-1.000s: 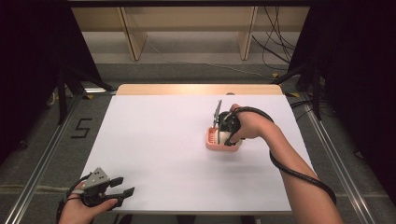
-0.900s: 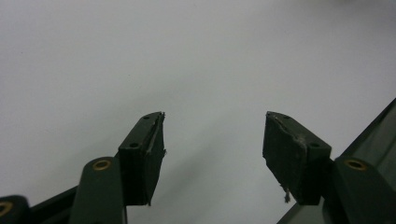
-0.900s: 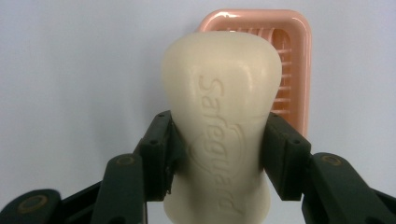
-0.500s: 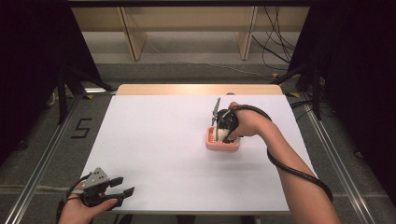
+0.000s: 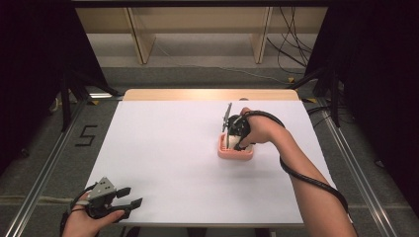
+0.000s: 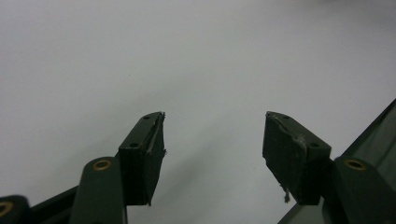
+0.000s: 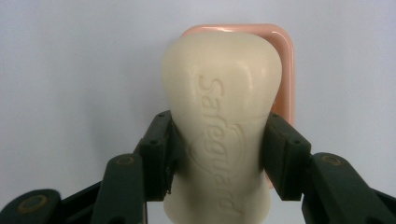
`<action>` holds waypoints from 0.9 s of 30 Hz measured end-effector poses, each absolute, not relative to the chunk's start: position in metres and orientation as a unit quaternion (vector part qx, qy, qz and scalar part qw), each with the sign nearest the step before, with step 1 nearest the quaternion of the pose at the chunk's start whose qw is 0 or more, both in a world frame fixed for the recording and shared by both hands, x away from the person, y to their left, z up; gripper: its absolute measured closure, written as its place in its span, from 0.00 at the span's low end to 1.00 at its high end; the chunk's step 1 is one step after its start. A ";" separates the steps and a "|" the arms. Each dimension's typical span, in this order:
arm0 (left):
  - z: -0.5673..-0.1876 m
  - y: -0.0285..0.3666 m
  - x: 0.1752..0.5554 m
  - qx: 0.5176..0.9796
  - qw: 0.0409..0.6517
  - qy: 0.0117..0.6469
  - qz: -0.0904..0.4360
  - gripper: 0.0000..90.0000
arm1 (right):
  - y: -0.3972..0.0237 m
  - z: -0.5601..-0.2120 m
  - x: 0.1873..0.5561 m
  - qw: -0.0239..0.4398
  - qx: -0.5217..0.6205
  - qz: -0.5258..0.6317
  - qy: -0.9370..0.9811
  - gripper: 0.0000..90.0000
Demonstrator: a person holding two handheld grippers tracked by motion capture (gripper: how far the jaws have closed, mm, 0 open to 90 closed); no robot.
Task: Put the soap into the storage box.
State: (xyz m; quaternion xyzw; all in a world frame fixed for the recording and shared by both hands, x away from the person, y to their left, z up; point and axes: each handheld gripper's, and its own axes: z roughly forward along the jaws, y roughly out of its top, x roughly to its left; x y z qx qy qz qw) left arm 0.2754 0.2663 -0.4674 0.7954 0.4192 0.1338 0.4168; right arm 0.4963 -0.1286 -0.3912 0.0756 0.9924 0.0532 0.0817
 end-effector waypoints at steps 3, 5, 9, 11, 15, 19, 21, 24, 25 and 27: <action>-0.469 0.266 0.276 0.792 0.422 0.420 0.137 0.43 | -0.129 -0.392 0.497 0.080 0.082 0.051 0.992 0.56; -0.468 0.266 0.276 0.795 0.419 0.418 0.135 0.43 | -0.129 -0.393 0.497 0.079 0.083 0.049 0.992 0.56; -0.467 0.267 0.276 0.796 0.417 0.417 0.136 0.43 | -0.129 -0.393 0.499 0.084 0.080 0.051 0.992 0.56; -0.467 0.267 0.276 0.797 0.416 0.416 0.136 0.43 | -0.129 -0.393 0.500 0.083 0.081 0.052 0.992 0.56; -0.467 0.266 0.276 0.797 0.417 0.416 0.137 0.43 | -0.129 -0.393 0.500 0.075 0.103 0.049 0.991 0.56; -0.467 0.266 0.276 0.795 0.419 0.416 0.136 0.43 | -0.130 -0.395 0.506 0.090 0.072 0.060 0.992 0.56; -0.467 0.266 0.276 0.797 0.417 0.416 0.137 0.43 | -0.131 -0.396 0.509 0.089 0.065 0.063 0.992 0.56; -0.467 0.266 0.276 0.795 0.420 0.416 0.136 0.43 | -0.130 -0.396 0.510 0.093 0.063 0.064 0.992 0.56; -0.467 0.266 0.276 0.795 0.419 0.416 0.136 0.43 | -0.129 -0.396 0.506 0.088 0.097 0.057 0.990 0.56; -0.467 0.266 0.276 0.796 0.419 0.416 0.135 0.43 | -0.128 -0.396 0.507 0.088 0.096 0.051 0.990 0.56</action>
